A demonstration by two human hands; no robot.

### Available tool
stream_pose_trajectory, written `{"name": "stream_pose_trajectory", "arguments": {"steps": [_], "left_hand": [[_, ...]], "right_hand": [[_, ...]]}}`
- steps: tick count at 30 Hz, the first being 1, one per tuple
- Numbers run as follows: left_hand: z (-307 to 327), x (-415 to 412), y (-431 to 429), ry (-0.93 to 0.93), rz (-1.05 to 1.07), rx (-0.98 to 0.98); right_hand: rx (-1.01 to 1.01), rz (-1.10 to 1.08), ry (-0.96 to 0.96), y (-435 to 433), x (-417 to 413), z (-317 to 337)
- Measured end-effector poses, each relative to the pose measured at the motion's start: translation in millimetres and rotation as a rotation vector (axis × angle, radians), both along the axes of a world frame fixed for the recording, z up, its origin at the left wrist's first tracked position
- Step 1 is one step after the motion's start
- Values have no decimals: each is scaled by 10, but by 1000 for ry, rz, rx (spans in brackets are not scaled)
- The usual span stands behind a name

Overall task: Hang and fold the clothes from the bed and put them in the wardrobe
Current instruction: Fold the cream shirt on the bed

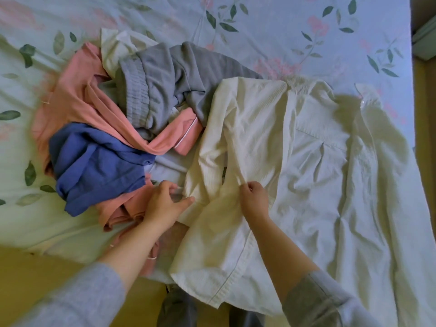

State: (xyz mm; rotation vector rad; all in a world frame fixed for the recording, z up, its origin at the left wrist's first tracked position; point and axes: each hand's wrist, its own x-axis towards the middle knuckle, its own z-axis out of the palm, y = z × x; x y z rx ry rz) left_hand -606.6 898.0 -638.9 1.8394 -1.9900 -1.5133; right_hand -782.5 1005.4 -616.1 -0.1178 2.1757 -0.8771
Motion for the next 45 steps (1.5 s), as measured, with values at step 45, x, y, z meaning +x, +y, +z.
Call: {"name": "stream_pose_trajectory", "arguments": {"steps": [45], "left_hand": [[54, 437, 664, 10, -177, 320]], "right_hand": [[128, 539, 12, 717, 733, 117]]}}
